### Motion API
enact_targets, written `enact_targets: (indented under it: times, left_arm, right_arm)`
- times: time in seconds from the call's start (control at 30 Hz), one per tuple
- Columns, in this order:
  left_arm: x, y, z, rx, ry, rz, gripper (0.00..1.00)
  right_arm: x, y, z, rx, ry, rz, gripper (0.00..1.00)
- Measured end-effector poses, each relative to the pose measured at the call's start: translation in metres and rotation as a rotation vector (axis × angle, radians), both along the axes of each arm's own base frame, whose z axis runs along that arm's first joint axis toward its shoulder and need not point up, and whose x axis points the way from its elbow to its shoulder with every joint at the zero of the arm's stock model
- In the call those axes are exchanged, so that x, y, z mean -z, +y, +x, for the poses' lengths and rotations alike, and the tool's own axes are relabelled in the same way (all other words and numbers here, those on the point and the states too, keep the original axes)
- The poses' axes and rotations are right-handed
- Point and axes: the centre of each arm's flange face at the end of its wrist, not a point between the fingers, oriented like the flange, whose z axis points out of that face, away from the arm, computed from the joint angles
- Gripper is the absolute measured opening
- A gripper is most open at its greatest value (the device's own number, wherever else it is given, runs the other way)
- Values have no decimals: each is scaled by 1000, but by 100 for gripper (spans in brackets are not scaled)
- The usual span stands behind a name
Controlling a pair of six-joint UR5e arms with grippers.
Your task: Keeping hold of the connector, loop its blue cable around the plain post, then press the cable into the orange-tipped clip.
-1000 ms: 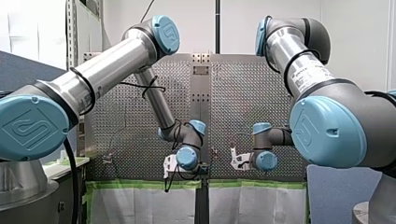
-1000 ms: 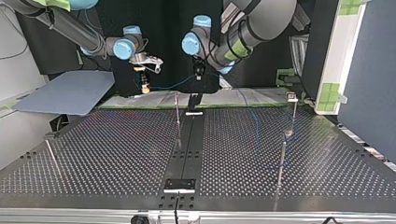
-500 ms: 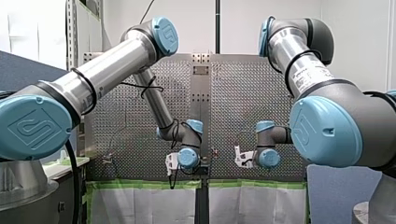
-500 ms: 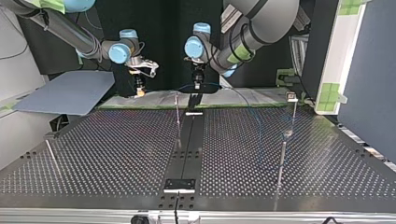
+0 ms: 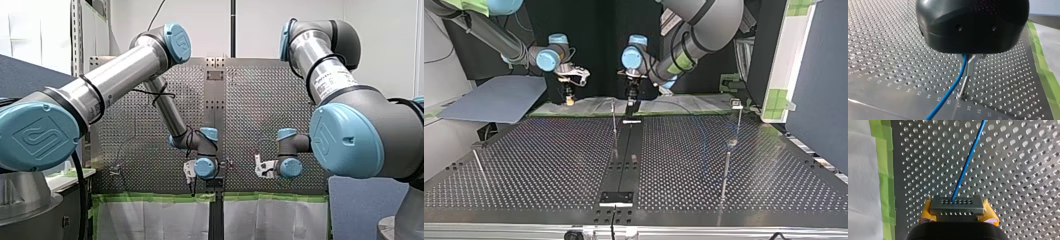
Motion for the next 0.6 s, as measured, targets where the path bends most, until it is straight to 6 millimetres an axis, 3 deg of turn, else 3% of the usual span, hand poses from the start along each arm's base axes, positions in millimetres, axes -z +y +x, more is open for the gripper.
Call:
enact_targets:
  times: [0.4,0.6]
  left_arm:
    - [0,6,8,4,5,-12,0]
    - [16,7,11,19,28,-21,0]
  right_arm:
    - [-1,-7,-8,18,-2,5,0]
    - [-2,-10,-12,27,-6,2,0]
